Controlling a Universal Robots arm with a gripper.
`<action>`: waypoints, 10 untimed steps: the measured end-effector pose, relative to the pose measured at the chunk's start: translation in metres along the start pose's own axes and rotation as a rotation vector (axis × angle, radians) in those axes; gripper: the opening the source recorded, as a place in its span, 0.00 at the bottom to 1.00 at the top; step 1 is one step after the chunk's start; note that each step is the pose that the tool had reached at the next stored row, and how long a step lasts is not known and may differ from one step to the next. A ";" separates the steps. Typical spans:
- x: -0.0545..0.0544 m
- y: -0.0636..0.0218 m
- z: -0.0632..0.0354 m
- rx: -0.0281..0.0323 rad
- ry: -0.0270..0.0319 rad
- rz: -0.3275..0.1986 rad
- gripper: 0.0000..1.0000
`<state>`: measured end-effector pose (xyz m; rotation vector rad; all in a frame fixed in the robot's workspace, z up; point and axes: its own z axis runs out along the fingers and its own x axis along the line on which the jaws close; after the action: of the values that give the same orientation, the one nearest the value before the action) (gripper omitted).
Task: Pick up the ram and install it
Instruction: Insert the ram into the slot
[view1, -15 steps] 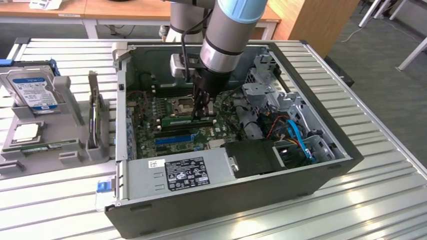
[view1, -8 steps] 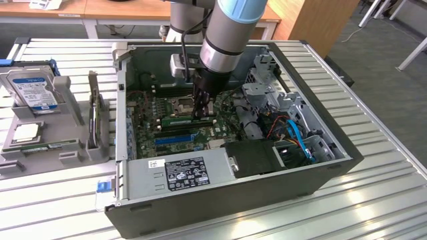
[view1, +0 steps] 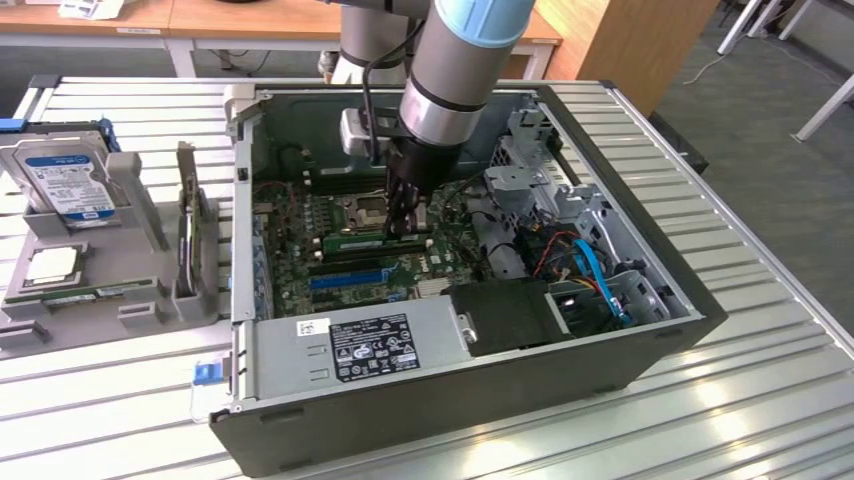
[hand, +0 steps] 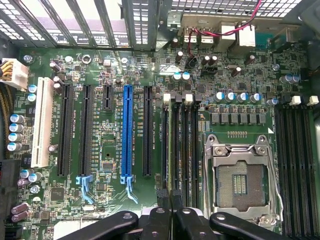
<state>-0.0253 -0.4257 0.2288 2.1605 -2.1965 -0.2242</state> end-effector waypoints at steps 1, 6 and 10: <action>0.000 0.0000 0.0000 0.0000 0.0000 0.000 0.12; 0.000 -0.0001 0.0006 0.0000 -0.0001 0.000 0.12; 0.000 -0.0001 0.0008 0.0000 0.0000 0.000 0.12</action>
<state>-0.0252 -0.4257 0.2280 2.1605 -2.1965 -0.2243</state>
